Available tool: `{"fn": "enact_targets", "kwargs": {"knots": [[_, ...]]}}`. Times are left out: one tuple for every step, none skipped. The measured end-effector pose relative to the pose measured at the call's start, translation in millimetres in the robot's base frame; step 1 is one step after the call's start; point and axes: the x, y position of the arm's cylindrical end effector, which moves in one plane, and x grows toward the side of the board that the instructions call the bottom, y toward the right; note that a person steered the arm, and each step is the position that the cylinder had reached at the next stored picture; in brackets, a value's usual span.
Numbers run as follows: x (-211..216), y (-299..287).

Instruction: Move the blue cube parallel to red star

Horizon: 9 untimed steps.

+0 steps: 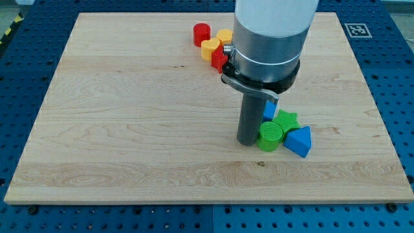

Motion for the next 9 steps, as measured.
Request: {"fn": "enact_targets", "kwargs": {"knots": [[-14,2],[-18,8],[-28,23],[-50,40],[-75,62],[-95,92],[-116,118],[-137,128],[-154,132]]}}
